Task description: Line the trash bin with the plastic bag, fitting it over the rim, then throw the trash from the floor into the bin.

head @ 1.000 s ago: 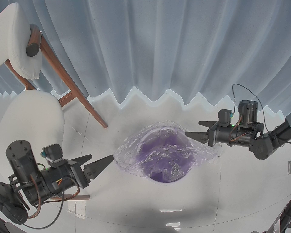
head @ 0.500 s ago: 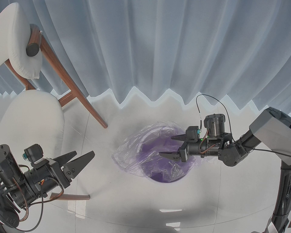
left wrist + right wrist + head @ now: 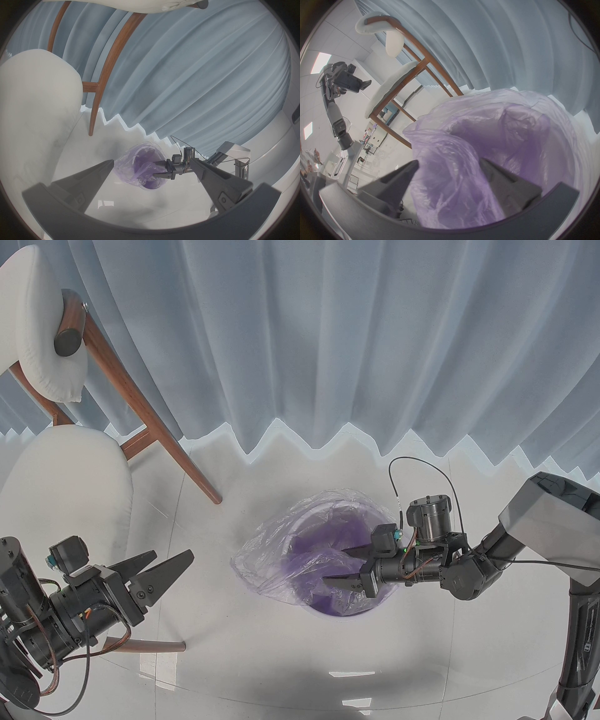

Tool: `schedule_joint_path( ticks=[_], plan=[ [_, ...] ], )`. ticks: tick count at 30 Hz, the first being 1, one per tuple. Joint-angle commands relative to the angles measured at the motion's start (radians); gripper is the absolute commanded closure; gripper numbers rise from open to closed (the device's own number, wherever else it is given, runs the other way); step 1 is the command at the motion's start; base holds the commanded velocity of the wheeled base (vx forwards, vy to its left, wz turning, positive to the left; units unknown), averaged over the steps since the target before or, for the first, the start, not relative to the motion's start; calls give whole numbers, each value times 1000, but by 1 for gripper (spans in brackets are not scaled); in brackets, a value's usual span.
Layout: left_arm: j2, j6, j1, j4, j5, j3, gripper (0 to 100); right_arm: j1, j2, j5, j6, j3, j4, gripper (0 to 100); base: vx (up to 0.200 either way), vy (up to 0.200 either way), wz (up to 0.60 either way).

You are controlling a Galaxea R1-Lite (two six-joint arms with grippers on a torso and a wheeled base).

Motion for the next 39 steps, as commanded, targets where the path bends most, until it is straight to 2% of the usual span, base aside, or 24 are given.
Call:
schedule_joint_path(
  ticks=[1, 4, 6, 8, 9, 12, 17, 21, 27, 28, 29, 30, 38, 39],
  plan=[
    [4, 0, 1, 0, 0, 0, 0, 28, -51, 1, 0, 61, -9, 100, 0, 0, 0],
    [0, 2, 1, -2, 0, -1, 0, 37, -111, 1, -1, 142, -20, 100, 0, 0, 0],
    [-2, 3, 1, -2, 0, 0, 0, 48, -229, -1, -1, 260, -26, 100, 0, 0, 0],
    [-2, 3, 1, -2, 0, 0, 0, 48, -229, -1, -1, 260, -26, 100, 0, 0, 0],
    [-3, 3, 1, 0, -2, 5, 0, 75, -326, -4, 0, 378, -26, 100, 0, 0, 0],
    [0, 0, 1, 1, -2, 4, 0, 130, -362, -21, 2, 475, -29, 100, 0, 0, 0],
    [15, 2, 1, 6, -2, -7, 0, 218, -290, -107, 11, 562, -83, 100, 0, 0, 0],
    [13, 2, 1, 6, 12, -13, 0, 269, -142, -189, 51, 604, -285, 100, 0, 0, 0],
    [10, 2, 1, 7, 35, -10, 0, 293, 27, -355, 109, 613, -491, 100, 0, 0, 0],
    [10, 2, 1, 7, 35, -10, 0, 293, 27, -355, 109, 613, -491, 100, 0, 0, 0],
    [10, 3, 1, 7, 35, -12, 0, 293, 61, -407, 117, 631, -538, 100, 0, 0, 0],
    [10, 3, 0, 7, 34, -12, 0, 293, 72, -427, 120, 640, -557, 100, 0, 0, 0],
    [21, 80, 0, 12, 17, -3, 0, 290, 90, -476, 157, 657, -592, 100, 0, 0, 0],
    [26, 81, 0, 12, 3, -4, 0, 290, 90, -479, 172, 651, -593, 0, 0, 0, 0]
  ],
)
